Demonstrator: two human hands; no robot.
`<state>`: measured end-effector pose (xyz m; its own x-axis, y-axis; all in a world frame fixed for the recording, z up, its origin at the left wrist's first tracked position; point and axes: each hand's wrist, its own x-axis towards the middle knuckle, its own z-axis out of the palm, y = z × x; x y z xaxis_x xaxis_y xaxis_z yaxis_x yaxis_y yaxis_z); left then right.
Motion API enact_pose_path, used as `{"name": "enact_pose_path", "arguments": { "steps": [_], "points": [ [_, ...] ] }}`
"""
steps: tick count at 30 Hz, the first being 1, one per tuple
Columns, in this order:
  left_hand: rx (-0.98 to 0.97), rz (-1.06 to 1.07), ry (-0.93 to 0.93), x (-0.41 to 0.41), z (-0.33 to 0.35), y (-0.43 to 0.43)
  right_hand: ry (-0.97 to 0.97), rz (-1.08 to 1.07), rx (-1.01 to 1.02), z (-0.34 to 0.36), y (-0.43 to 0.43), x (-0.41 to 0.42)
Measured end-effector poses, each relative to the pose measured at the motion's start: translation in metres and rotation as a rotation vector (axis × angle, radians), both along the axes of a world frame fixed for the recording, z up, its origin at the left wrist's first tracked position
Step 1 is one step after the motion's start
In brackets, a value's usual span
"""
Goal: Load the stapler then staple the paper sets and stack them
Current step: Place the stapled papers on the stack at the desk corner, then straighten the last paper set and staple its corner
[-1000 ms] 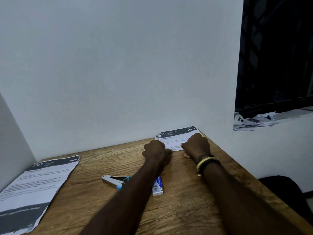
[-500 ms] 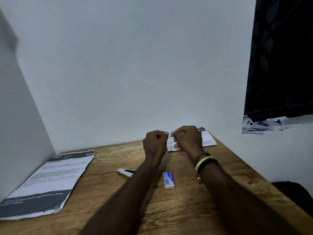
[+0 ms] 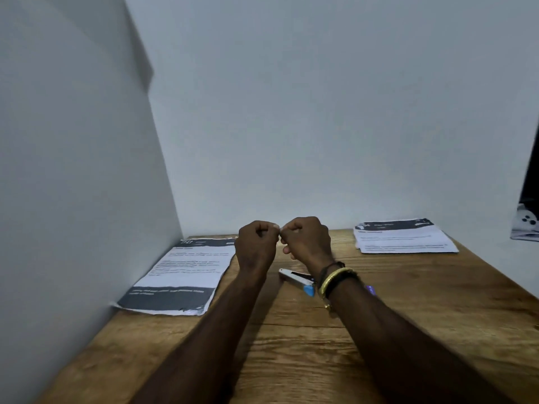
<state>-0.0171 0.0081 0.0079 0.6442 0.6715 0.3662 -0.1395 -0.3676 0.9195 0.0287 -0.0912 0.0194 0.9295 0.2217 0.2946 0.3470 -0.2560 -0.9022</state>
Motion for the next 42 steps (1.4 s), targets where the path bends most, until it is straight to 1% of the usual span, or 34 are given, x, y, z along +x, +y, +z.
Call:
{"name": "enact_pose_path", "arguments": {
  "steps": [7, 11, 15, 19, 22, 27, 31, 33, 35, 38, 39, 42],
  "points": [
    [0.034, 0.202, 0.141, -0.040, -0.011, 0.063, 0.024, 0.134, -0.143, -0.012, 0.073, -0.031],
    [-0.006, 0.290, 0.195, -0.047, -0.015, 0.089, 0.045, 0.170, -0.233, -0.021, 0.106, -0.036],
    [-0.016, 0.285, 0.233, -0.048, -0.024, 0.108, 0.095, 0.163, -0.383, -0.032, 0.125, -0.030],
    [-0.034, 0.279, 0.275, -0.044, -0.031, 0.116, 0.026, 0.115, -0.499, -0.040, 0.139, -0.026],
    [-0.048, 0.287, 0.292, -0.041, -0.031, 0.118, -0.017, 0.101, -0.532, -0.042, 0.150, -0.027],
    [-0.062, 0.326, 0.297, -0.041, -0.030, 0.119, -0.010, 0.045, -0.515, -0.041, 0.159, -0.024],
    [-0.053, 0.340, 0.290, -0.041, -0.030, 0.120, 0.068, 0.045, -0.457, -0.039, 0.161, -0.019],
    [-0.053, 0.352, 0.259, -0.041, -0.029, 0.121, 0.111, 0.058, -0.376, -0.038, 0.160, -0.018],
    [-0.039, 0.355, 0.222, -0.041, -0.028, 0.120, 0.158, 0.087, -0.249, -0.037, 0.158, -0.018],
    [-0.005, 0.306, 0.171, -0.042, -0.026, 0.114, 0.232, 0.094, -0.044, -0.038, 0.150, -0.018],
    [0.017, 0.284, 0.160, -0.042, -0.025, 0.110, 0.237, 0.103, 0.006, -0.039, 0.147, -0.018],
    [0.080, 0.231, 0.116, -0.043, -0.023, 0.100, 0.180, 0.107, 0.053, -0.038, 0.135, -0.017]
  ]
}}
